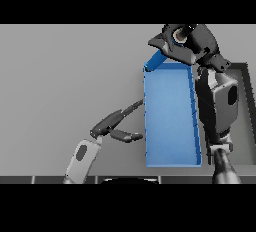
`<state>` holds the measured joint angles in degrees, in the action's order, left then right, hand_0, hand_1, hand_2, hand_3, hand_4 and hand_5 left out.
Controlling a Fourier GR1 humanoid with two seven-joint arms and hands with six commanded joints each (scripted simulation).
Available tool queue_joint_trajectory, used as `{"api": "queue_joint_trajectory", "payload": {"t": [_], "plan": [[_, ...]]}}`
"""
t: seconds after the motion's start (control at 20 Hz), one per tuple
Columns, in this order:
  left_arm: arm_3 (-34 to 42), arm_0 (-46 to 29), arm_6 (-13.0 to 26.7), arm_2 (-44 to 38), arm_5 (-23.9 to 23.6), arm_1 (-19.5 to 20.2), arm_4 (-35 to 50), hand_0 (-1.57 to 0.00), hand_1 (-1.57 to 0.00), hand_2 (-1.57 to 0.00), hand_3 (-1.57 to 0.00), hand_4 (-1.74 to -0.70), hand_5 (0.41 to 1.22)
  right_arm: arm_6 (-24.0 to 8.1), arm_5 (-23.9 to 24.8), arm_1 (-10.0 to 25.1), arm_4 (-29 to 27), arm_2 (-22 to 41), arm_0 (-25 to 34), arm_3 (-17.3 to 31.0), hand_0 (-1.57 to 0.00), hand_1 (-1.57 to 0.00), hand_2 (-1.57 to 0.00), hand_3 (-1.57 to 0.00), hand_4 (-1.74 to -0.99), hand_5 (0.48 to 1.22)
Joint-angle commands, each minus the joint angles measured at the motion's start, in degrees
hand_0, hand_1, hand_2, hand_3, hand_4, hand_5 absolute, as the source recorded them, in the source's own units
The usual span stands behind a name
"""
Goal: Pick up the blue pipe and place it into the blue bin.
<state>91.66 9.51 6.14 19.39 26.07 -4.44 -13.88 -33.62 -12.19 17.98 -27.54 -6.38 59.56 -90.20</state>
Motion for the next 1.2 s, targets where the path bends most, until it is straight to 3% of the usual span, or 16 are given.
{"api": "queue_joint_trajectory", "payload": {"t": [0.0,0.1,0.3,0.5,0.6,0.9,0.95,1.15], "plan": [[0.4,-0.1,-0.4,0.1,-0.1,0.2,-0.3,0.00,0.00,0.00,0.00,-0.88,0.411,-0.1,-0.4,0.9,1.4,-1.0,-1.4,1.1,-1.57,-1.57,-1.57,-1.57,-1.741,1.221],[0.8,-0.5,-0.8,0.9,-0.1,0.3,-0.9,0.00,0.00,0.00,0.00,-0.87,0.413,0.3,-2.0,1.6,2.7,-3.1,-4.3,3.1,-1.57,-1.57,-1.57,-1.57,-1.741,1.221],[0.0,0.3,-0.2,0.7,0.1,0.2,-0.8,0.00,0.00,0.00,0.00,-0.87,0.419,-1.3,-2.7,0.5,4.4,-5.0,-13.1,0.4,-1.57,-1.57,-1.57,-1.57,-1.741,1.221],[1.5,-1.8,-0.3,0.8,0.2,0.6,-0.3,0.00,0.00,0.00,0.00,-0.88,0.422,-1.3,-1.1,1.7,4.9,-3.2,-23.9,-2.3,-1.57,-1.57,-1.57,-1.57,-1.741,1.221],[1.8,-1.9,0.5,1.2,-0.1,0.0,-0.3,0.00,0.00,0.00,0.00,-0.88,0.425,-1.3,2.6,3.0,4.6,-0.6,-28.9,-3.6,-1.57,-1.57,-1.57,-1.57,-1.741,1.221],[2.5,-3.0,0.1,1.5,0.4,0.5,-0.1,0.00,0.00,0.00,0.00,-0.89,0.422,-1.3,18.8,14.0,0.3,12.8,-38.4,-5.1,-1.57,-1.57,-1.57,-1.52,-1.741,1.221],[2.5,-2.4,0.8,1.6,0.2,0.0,-0.1,0.00,0.00,0.00,0.00,-0.89,0.420,-1.3,21.2,15.2,-0.4,15.3,-39.0,-5.3,-1.57,-1.57,-1.57,-1.26,-1.741,1.221],[1.8,-2.3,-0.1,1.5,0.0,0.2,-0.5,0.00,0.00,0.00,0.00,-0.88,0.421,-1.3,32.7,24.4,-6.5,27.2,-38.6,-3.3,-1.57,-1.55,-1.57,-0.85,-1.741,1.221]]}}
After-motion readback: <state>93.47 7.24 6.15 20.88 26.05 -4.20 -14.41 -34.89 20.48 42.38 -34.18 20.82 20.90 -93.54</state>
